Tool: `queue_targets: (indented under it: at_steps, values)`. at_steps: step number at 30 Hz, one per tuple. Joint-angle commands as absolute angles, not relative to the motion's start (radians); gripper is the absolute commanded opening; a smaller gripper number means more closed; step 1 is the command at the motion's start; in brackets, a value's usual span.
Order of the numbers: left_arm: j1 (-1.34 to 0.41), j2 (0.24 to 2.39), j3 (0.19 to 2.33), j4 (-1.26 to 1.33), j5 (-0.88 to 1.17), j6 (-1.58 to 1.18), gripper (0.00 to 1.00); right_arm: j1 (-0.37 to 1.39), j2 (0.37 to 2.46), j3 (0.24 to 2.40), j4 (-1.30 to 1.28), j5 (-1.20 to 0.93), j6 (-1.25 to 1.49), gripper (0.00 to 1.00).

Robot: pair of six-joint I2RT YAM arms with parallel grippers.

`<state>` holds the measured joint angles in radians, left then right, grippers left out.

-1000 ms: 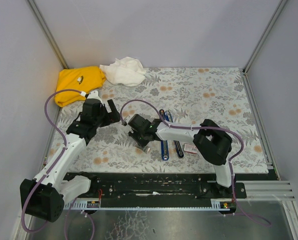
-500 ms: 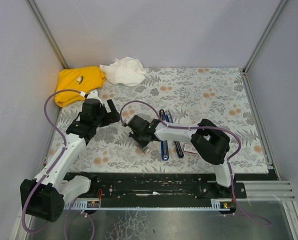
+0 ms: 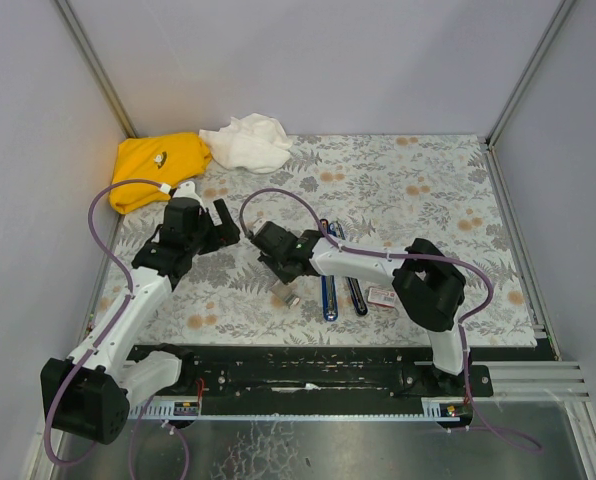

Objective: Load the staples into the stapler

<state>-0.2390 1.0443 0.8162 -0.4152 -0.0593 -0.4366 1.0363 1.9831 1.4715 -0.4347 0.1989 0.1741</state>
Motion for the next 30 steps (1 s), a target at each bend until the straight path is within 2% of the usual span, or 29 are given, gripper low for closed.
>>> queue_targets:
  at_steps: [1, 6, 8, 10, 13, 20, 30]
  values:
    - [-0.228, 1.036, 0.806, -0.374, -0.050, -0.442, 0.93, 1.035, 1.986, 1.517, -0.497, 0.310, 0.217, 0.00]
    - [-0.224, 1.039, 0.806, -0.374, -0.040, -0.442, 0.93, 1.023, 2.005, 1.520, -0.507, 0.300, 0.227, 0.02]
    - [-0.222, 1.041, 0.807, -0.374, -0.038, -0.442, 0.93, 1.021, 2.009, 1.527, -0.518, 0.289, 0.231, 0.12]
    - [-0.221, 1.041, 0.808, -0.374, -0.035, -0.443, 0.93, 1.014, 2.003, 1.527, -0.522, 0.275, 0.238, 0.27]
    - [-0.219, 1.041, 0.806, -0.373, -0.028, -0.443, 0.93, 0.999, 1.969, 1.512, -0.510, 0.232, 0.250, 0.36]
    - [-0.218, 1.047, 0.805, -0.370, -0.008, -0.444, 0.93, 0.931, 1.873, 1.420, -0.447, 0.123, 0.282, 0.41]
    - [-0.220, 1.081, 0.807, -0.368, 0.031, -0.444, 0.91, 0.901, 1.916, 1.421, -0.438, 0.085, 0.339, 0.36]
